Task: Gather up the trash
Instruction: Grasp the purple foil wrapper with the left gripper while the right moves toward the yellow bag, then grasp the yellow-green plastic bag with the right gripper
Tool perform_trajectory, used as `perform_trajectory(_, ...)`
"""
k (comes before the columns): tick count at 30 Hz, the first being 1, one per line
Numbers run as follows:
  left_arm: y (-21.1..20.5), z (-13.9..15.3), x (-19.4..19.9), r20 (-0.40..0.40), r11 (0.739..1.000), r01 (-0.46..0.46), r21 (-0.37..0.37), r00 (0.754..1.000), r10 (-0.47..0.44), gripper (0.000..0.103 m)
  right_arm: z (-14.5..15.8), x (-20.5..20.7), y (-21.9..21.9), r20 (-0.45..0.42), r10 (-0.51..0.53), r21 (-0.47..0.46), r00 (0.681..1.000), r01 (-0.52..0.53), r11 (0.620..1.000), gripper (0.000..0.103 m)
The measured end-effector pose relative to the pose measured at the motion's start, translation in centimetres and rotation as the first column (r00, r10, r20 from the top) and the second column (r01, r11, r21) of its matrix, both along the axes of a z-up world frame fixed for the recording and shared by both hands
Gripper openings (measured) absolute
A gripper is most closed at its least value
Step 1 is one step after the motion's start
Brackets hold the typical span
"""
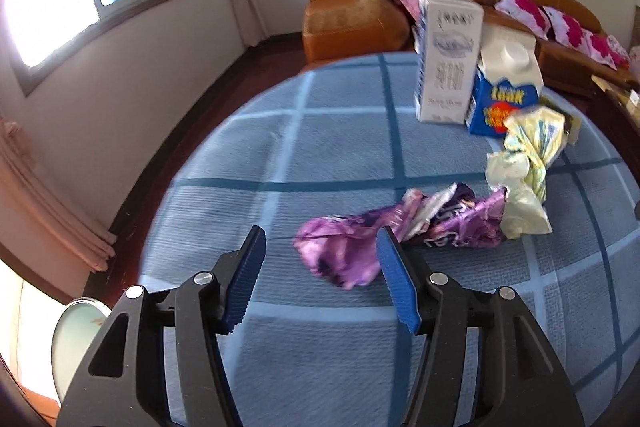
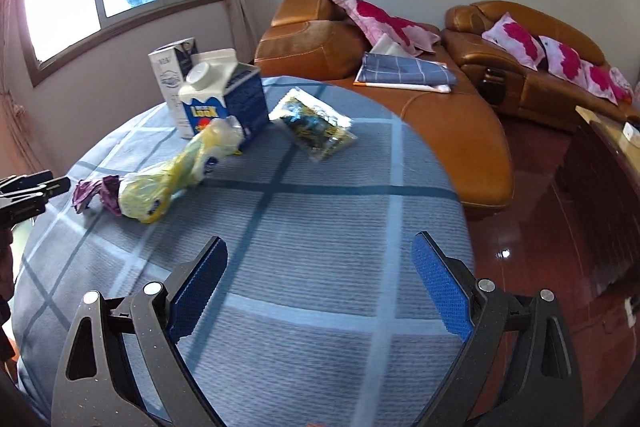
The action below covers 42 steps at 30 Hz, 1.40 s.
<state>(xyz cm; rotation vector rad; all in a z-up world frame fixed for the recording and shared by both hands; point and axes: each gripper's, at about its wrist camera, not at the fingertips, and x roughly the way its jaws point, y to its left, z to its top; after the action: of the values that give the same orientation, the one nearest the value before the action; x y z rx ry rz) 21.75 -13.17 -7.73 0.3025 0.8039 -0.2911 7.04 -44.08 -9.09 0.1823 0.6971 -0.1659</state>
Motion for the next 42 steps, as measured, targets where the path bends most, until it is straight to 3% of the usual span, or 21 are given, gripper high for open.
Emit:
perform_trajectory(2,-0.4,-0.9,0.3,-0.025,1.000,0.016,0.012,1.000,-0.016,0.047,-0.1,0.1,-0.2,0.001,0.000,0.006,1.000,0.000,1.000,0.092)
perform_trajectory(3,-0.7,-1.3,0.4,-0.036,1.000,0.026,0.016,0.999,-0.025,0.033,-0.2,0.2,-0.3,0.000,0.000,0.008,1.000,0.000,1.000,0.092)
perform_trajectory(5,-0.9,-1.8,0.5,-0.040,0.999,0.030,0.028,0.999,-0.029,0.023,-0.2,0.5,-0.3,-0.001,0.004,0.013,1.000,-0.004,1.000,0.092)
perform_trajectory(6,-1.0,-1.9,0.5,-0.039,0.999,0.038,0.035,0.999,-0.036,0.008,-0.1,0.6,-0.3,0.003,0.004,0.012,1.000,-0.004,1.000,0.092)
perform_trajectory(7,-1.0,-1.9,0.4,-0.034,0.998,0.043,0.047,0.999,-0.042,0.002,0.0,0.8,-0.3,0.005,0.006,0.009,1.000,-0.006,1.000,0.092)
perform_trajectory(17,1.6,0.9,-1.9,0.023,0.997,0.061,0.044,0.998,-0.062,0.000,1.9,3.7,1.4,0.028,0.054,-0.026,0.998,-0.053,0.998,0.092)
perform_trajectory(24,6.0,3.0,-3.8,0.047,0.999,0.029,0.021,0.998,-0.030,0.000,3.1,8.9,3.0,0.033,0.117,-0.075,0.993,-0.114,0.991,0.092)
perform_trajectory(27,8.0,3.0,-4.3,0.041,1.000,0.006,0.023,0.999,-0.006,0.000,2.3,11.5,3.9,-0.006,0.142,-0.116,0.990,-0.142,0.983,0.091)
perform_trajectory(31,9.8,1.9,-4.0,0.004,0.999,-0.014,0.035,1.000,0.014,0.000,0.5,13.5,4.2,-0.083,0.171,-0.102,0.982,-0.179,0.979,0.091)
perform_trajectory(34,10.7,0.9,-3.7,-0.018,0.999,-0.029,0.035,0.999,0.030,0.000,-0.8,14.1,4.3,-0.137,0.209,-0.058,0.968,-0.219,0.974,0.078)
perform_trajectory(36,11.0,0.5,-3.5,-0.027,0.999,-0.038,0.031,0.999,0.039,0.000,-1.2,14.3,4.4,-0.151,0.249,0.000,0.957,-0.252,0.968,0.053)
perform_trajectory(37,11.1,0.4,-3.4,-0.030,0.999,-0.043,0.026,0.999,0.044,0.000,-1.2,14.2,4.5,-0.154,0.267,0.020,0.951,-0.267,0.964,0.047)
perform_trajectory(38,11.2,0.4,-3.4,-0.029,0.999,-0.046,0.021,0.998,0.047,0.000,-1.1,14.2,4.8,-0.164,0.269,0.013,0.949,-0.271,0.963,0.032)
perform_trajectory(42,11.3,0.6,-3.5,-0.014,0.998,-0.055,0.013,0.998,0.055,0.001,-1.5,13.7,5.4,-0.181,0.285,0.002,0.941,-0.290,0.957,0.030)
